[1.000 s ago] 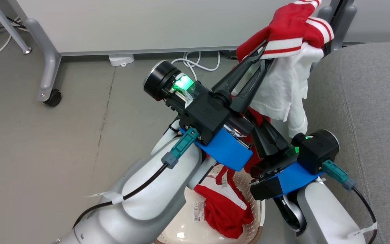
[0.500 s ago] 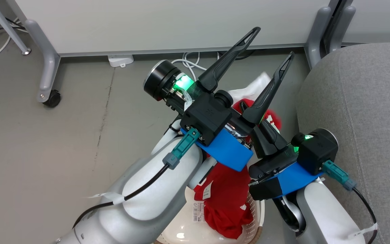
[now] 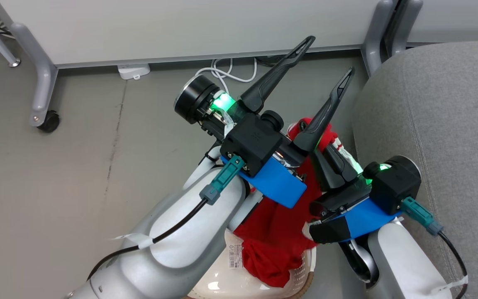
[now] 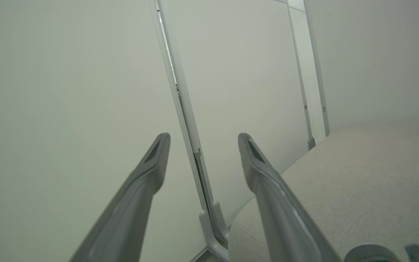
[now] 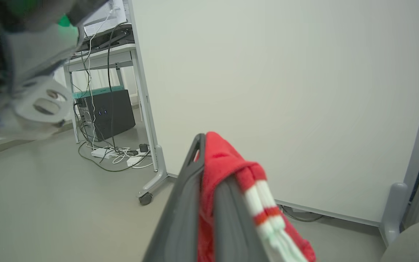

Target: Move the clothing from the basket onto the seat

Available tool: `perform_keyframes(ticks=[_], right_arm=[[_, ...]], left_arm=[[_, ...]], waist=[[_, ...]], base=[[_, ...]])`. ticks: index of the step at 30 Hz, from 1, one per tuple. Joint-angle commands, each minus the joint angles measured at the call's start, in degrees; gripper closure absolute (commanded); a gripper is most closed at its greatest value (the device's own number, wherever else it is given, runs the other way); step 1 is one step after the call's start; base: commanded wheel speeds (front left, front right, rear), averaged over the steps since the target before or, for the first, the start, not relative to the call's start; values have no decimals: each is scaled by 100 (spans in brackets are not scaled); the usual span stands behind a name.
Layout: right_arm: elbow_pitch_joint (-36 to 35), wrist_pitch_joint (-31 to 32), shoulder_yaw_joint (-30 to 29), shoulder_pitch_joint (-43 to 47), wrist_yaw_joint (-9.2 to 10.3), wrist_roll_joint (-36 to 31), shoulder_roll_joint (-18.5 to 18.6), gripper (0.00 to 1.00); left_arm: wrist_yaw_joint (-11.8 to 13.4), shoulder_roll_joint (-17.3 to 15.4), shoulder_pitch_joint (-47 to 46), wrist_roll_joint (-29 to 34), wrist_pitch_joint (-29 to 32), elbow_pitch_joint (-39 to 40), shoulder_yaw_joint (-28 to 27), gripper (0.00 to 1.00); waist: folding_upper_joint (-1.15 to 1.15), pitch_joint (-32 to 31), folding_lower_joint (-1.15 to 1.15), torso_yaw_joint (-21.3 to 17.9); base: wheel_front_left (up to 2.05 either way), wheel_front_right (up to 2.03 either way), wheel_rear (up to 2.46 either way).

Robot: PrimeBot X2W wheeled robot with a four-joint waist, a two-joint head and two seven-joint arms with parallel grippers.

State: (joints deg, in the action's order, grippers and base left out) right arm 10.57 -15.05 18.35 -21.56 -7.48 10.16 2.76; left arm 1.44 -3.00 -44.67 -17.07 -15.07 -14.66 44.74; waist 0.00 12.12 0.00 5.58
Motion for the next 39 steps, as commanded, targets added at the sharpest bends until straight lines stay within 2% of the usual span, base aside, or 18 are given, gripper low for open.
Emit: perform_keyframes(ticks=[1, 10, 30, 39], right_arm=[[-62, -20, -56, 54, -3, -53, 22, 100], [-304, -21, -323, 101, -3, -299, 22, 100], [-917, -21, -1203, 414, -3, -644, 17, 100], [-1174, -20, -1543, 562, -3, -749, 17, 100]], left_arm=[[-39, -27, 47, 26, -15, -48, 1, 0], [-144, -122, 113, 92, -15, -211, 146, 0], [-279, -390, 206, 211, 54, -368, 510, 0], [-298, -580, 301, 188, 143, -358, 611, 0]], waist=[[0, 37, 0, -64], [0, 222, 0, -455], [0, 588, 0, -1623], [0, 682, 0, -1916]], base=[[0, 0, 0], [0, 0, 0], [0, 0, 0], [0, 0, 0]])
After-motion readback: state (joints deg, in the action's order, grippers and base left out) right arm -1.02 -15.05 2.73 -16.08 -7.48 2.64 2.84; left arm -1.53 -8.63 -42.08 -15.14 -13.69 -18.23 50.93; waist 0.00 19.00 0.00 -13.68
